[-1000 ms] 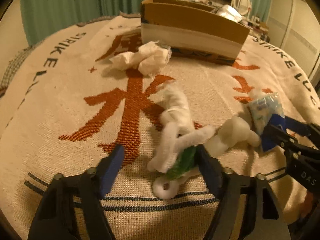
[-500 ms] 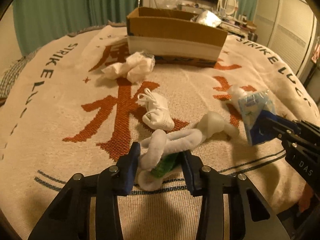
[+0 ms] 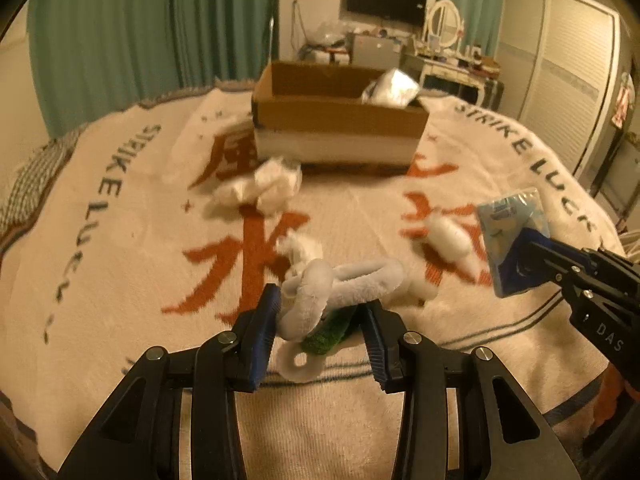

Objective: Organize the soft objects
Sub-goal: 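Grasp the white sock bundle with the left tool while the right tool grasps the blue tissue pack, then lower both held items into the box and open both tools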

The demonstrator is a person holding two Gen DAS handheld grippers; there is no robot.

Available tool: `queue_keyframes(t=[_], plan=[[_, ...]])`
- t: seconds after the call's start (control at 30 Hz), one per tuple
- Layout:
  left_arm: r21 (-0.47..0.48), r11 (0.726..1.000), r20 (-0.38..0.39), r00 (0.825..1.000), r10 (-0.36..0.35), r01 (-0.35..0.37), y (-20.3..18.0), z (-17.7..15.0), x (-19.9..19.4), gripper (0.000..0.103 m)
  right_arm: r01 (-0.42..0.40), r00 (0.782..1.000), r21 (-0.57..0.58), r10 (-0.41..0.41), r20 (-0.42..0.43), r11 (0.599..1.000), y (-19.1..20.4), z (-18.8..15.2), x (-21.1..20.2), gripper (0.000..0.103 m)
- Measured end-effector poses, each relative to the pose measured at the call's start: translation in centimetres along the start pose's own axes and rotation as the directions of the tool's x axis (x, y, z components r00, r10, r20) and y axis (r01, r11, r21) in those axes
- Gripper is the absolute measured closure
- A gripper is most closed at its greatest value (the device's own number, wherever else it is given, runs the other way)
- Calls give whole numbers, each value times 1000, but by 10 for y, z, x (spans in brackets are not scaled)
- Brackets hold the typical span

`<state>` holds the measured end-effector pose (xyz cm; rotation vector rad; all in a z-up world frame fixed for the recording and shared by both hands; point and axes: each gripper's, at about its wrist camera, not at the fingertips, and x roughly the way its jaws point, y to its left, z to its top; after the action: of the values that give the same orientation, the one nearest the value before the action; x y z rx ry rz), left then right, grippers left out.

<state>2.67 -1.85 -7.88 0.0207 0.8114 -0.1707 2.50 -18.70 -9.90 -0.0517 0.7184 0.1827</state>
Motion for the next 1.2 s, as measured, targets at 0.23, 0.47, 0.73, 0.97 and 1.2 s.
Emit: queue_keyframes(t=[0.23, 0.47, 0.73, 0.97, 1.2], plan=[[27, 999, 83, 996, -20, 18, -1, 57, -15, 64, -4, 997, -48, 8, 82, 999, -3, 57, -18, 82], [49, 998, 151, 987, -45, 38, 8, 135, -15, 64, -30, 987, -85, 43, 153, 996, -5, 131, -17, 82], [74, 997, 163, 987, -7, -6, 15, 218, 40, 64, -68, 980, -98, 85, 183, 993, -12, 218, 30, 82], [101, 995, 114, 993, -7, -5, 21, 253, 121, 64, -48, 990, -82, 58, 129, 995, -23, 275, 119, 82], [123, 992, 23, 1000, -3, 0, 25, 249, 191, 64, -9, 1000, -89, 9, 0, 996, -32, 273, 211, 82]])
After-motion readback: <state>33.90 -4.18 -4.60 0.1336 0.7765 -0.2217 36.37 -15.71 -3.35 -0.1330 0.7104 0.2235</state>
